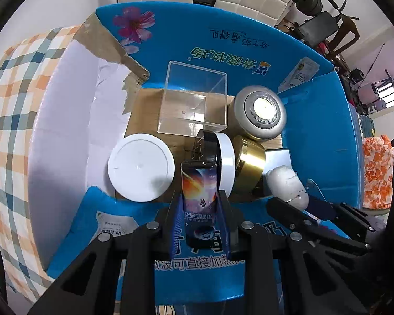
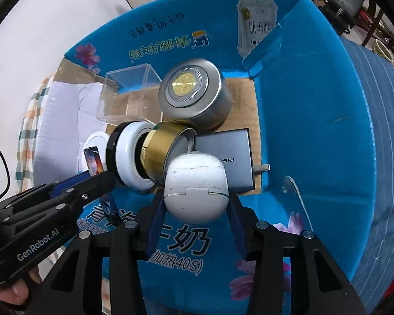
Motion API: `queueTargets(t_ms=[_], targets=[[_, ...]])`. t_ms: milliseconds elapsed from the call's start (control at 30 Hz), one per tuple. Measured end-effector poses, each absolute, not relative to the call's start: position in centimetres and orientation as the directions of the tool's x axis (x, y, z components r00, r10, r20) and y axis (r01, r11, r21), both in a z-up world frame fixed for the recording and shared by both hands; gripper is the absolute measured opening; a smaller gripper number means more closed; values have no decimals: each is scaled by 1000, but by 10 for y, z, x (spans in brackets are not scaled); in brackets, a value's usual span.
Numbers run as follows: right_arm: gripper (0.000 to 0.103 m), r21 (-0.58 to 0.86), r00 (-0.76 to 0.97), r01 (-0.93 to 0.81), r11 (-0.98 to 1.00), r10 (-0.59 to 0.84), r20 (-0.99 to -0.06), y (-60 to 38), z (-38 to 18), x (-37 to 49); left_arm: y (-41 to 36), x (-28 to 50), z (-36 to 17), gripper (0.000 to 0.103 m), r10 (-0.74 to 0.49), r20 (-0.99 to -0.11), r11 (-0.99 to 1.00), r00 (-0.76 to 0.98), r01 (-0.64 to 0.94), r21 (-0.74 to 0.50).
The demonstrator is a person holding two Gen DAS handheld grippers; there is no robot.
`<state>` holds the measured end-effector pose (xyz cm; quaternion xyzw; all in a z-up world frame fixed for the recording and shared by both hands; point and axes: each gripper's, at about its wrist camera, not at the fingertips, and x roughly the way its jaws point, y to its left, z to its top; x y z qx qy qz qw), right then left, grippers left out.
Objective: Organize rigid objects
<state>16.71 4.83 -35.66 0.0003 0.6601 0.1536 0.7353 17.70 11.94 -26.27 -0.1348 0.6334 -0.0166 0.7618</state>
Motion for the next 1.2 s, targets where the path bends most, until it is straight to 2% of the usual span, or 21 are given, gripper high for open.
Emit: queueTargets(t_ms=[333,733,833,900,933,967,1000,1033,1100,1133,1167,1200], targets=[[49,177,38,-203,963,189,-981,50,-385,170,120,178,-268,23,-198,-962,963,191,-147,-227],[50,127,36,-219,967,138,-990,56,-386,170,127,175,-271,25,-173,-973,963,153,-180,-199],[57,113,48,-225,968,127,-991,57,-380,168,127,172,-271,37,-145,-977,966,153,-194,-174],[61,88,69,-233,969,107,-992,58,-373,167,129,168,-269,40,-134,-978,966,161,-198,-165],[66,84,75,-233,969,104,-992,57,-369,167,128,167,-268,41,-126,-979,967,162,-199,-158],[72,77,84,-231,970,99,-992,56,-365,167,128,165,-267,47,-113,-981,970,161,-197,-144],[74,69,94,-228,971,93,-991,55,-362,167,127,164,-266,57,-101,-982,971,162,-197,-132],[76,65,98,-228,972,89,-991,54,-359,168,127,162,-263,61,-84,-982,974,168,-196,-117],[85,59,108,-223,973,85,-991,50,-352,168,127,159,-258,75,-65,-980,974,186,-199,-103],[94,52,116,-220,974,79,-990,49,-348,168,129,158,-255,78,-57,-980,974,192,-204,-97],[100,55,122,-220,974,84,-989,47,-345,168,130,157,-253,88,-52,-980,974,192,-206,-92],[102,56,126,-218,974,85,-988,45,-341,167,131,156,-251,94,-41,-981,975,191,-209,-81]])
